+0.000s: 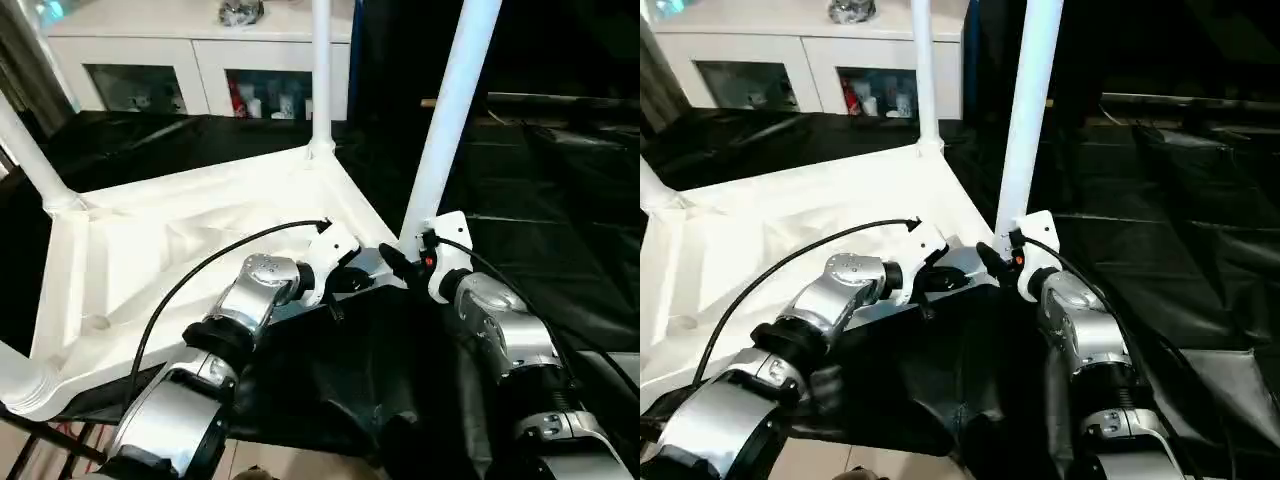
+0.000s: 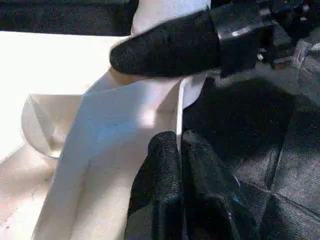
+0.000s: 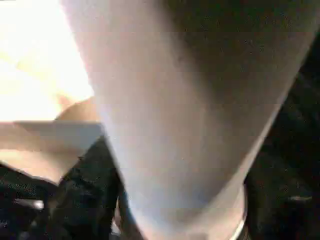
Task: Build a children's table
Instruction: Rotate leg to tighten
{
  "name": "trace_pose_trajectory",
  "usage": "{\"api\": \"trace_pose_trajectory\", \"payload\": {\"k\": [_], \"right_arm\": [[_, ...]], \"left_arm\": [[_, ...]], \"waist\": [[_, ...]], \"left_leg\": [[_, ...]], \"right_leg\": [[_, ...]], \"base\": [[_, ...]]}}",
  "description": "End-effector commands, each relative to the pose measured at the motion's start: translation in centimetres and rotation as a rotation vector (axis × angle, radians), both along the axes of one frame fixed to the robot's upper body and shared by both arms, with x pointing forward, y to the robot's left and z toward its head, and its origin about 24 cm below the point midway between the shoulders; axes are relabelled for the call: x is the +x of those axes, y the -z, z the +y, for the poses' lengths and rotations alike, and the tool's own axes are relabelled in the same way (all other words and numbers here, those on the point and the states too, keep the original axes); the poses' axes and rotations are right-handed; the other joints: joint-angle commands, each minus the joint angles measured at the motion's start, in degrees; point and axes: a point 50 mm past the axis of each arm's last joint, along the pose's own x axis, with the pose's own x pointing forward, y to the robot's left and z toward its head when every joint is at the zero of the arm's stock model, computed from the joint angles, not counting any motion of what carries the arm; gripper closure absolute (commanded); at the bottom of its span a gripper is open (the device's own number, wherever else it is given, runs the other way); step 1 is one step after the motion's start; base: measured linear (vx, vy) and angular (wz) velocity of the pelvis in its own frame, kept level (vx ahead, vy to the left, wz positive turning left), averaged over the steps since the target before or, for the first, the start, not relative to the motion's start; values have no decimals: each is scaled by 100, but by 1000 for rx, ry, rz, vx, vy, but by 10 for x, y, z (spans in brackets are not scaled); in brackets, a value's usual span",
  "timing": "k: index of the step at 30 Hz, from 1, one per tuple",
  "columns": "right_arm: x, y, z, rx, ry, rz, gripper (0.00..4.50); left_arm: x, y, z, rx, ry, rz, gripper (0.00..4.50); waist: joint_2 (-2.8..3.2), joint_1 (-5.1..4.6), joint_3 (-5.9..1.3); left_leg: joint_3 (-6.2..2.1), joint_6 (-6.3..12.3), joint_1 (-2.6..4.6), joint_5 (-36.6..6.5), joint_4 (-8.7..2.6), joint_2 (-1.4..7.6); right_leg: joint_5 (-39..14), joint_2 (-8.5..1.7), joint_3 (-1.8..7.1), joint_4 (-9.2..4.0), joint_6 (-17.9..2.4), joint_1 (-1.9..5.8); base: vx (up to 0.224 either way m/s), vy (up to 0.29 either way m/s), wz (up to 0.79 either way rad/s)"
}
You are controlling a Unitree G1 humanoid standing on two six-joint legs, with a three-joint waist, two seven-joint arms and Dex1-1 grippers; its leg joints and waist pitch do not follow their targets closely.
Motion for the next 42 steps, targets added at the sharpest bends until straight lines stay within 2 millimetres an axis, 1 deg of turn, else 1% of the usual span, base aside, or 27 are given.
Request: {"api": "trace_pose_trajectory", "payload": {"k": [1,3,6,7,8,9,10,11,13,14,15,16,17,18,20,21,22,23,25,26,30,31,32,34,38,41,42], "right_arm": [[-20,17,54,63,-275,90,101],[-22,14,50,44,-309,62,71],[-23,11,45,40,-345,40,71],[-26,6,39,49,-410,16,71],[-26,6,39,49,-410,16,71],[-31,1,31,46,-487,2,71],[-34,-1,27,45,-525,8,71],[-34,-1,27,45,-525,8,71],[-39,-4,18,36,-594,25,71],[-42,-6,12,33,-628,48,71],[-43,-6,9,32,-649,64,71],[-44,-7,6,26,-661,70,71],[-45,-9,0,23,-674,81,71],[-45,-9,-1,22,-676,83,71],[-46,-11,-9,21,-690,95,71],[-46,-11,-9,21,-690,95,71],[-47,-13,-12,23,-704,101,71],[-47,-13,-13,24,-706,102,71],[-48,-14,-13,28,-718,109,97],[-49,-14,-14,28,-721,110,97],[-51,-15,-10,50,-747,116,132],[-52,-14,-9,53,-752,119,132],[-53,-14,-8,57,-757,122,151],[-54,-13,-6,59,-761,124,167],[-51,-7,0,53,-697,108,178],[-42,2,2,19,-561,109,179],[-38,5,4,2,-503,104,180]], "left_arm": [[4,-27,-29,-136,14,-94,450],[3,-26,-25,-134,37,-89,450],[2,-25,-21,-134,68,-84,450],[-1,-24,-16,-135,115,-74,450],[-1,-24,-16,-135,115,-74,450],[-5,-23,-10,-137,174,-60,450],[-7,-23,-7,-139,206,-57,450],[-7,-23,-7,-139,206,-57,450],[-14,-23,-1,-147,280,-39,450],[-18,-22,4,-143,321,-23,450],[-20,-22,7,-139,346,-11,450],[-23,-21,10,-132,369,-4,450],[-26,-20,15,-120,399,10,450],[-27,-20,17,-116,407,14,450],[-32,-19,25,-110,436,42,450],[-32,-19,25,-110,436,42,450],[-34,-18,30,-105,451,55,450],[-35,-18,30,-104,453,56,450],[-36,-18,33,-102,455,60,450],[-37,-18,34,-101,455,62,450],[-38,-18,36,-100,453,68,450],[-38,-18,36,-100,453,69,450],[-38,-19,36,-100,452,70,450],[-38,-19,35,-100,447,66,450],[-32,-19,29,-97,384,32,450],[-23,-19,22,-95,297,-4,450],[-20,-20,19,-91,263,-16,450]], "waist": [[-132,4,-317],[-139,4,-319],[-139,8,-319],[-146,27,-325],[-152,31,-330],[-152,33,-331],[-152,55,-338],[-151,61,-335],[-141,74,-331],[-133,90,-325],[-122,107,-323],[-117,111,-317],[-119,136,-331],[-106,152,-326],[-117,156,-322],[-110,154,-316],[-131,150,-315],[-115,159,-318],[-115,156,-317],[-137,162,-322],[-139,170,-323],[-136,169,-325],[-131,168,-323],[-140,167,-323],[-142,159,-319],[-143,131,-318],[-141,95,-299]], "left_leg": [[-98,322,19,-1280,-421,273],[-104,287,27,-1373,-430,281],[-98,333,19,-1307,-422,277],[-92,373,12,-1265,-409,273],[-89,409,6,-1217,-405,277],[-89,461,2,-1134,-405,279],[-79,521,5,-1067,-386,282],[-85,553,-10,-1036,-389,289],[-73,592,-9,-1030,-385,299],[-76,583,0,-1064,-389,299],[-78,575,-3,-1090,-395,328],[-79,564,2,-1145,-402,332],[-85,520,21,-1185,-402,346],[-84,503,21,-1182,-408,354],[-85,449,27,-1240,-416,350],[-82,424,27,-1286,-418,345],[-77,413,28,-1295,-416,341],[-91,393,25,-1282,-424,351],[-90,378,26,-1258,-425,347],[-86,373,28,-1238,-420,342],[-79,387,27,-1148,-409,334],[-81,383,30,-1141,-411,336],[-85,373,27,-1148,-414,341],[-81,368,24,-1144,-409,330],[-89,320,20,-1180,-417,323],[-93,251,33,-1245,-421,307],[-93,211,19,-1282,-428,291]], "right_leg": [[-2010,-414,286,-500,-941,302],[-2062,-415,293,-507,-901,299],[-1923,-419,297,-495,-953,304],[-1863,-423,297,-490,-951,325],[-1788,-425,304,-479,-959,328],[-1681,-424,300,-470,-1008,326],[-1574,-417,295,-451,-1049,336],[-1533,-425,294,-442,-1065,349],[-1608,-409,286,-450,-1072,329],[-1719,-406,277,-457,-1082,329],[-1754,-416,291,-449,-1087,321],[-1820,-414,290,-457,-1076,310],[-1877,-429,292,-451,-1070,309],[-1816,-416,300,-442,-1086,291],[-1811,-422,302,-443,-1108,291],[-1866,-419,301,-450,-1113,284],[-1895,-419,303,-454,-1100,284],[-1909,-427,303,-444,-1099,290],[-1853,-415,305,-441,-1090,284],[-1850,-422,305,-432,-1087,287],[-1831,-422,309,-438,-1075,283],[-1827,-420,307,-434,-1074,282],[-1817,-420,304,-433,-1078,283],[-1810,-416,304,-435,-1069,286],[-1942,-421,304,-451,-1005,286],[-2028,-417,297,-463,-976,280],[-2155,-417,294,-485,-947,266]], "base": [[0,0,0],[0,0,0],[0,0,0],[0,0,0],[0,0,0],[0,0,0],[0,0,0],[0,0,0],[0,0,0],[0,0,0],[0,0,0],[0,0,0],[0,0,0],[0,0,0],[0,0,0],[0,0,0],[0,0,0],[0,0,0],[0,0,0],[0,0,0],[0,0,0],[0,0,0],[0,0,0],[0,0,0],[0,0,0],[0,0,0],[0,0,0]]}}
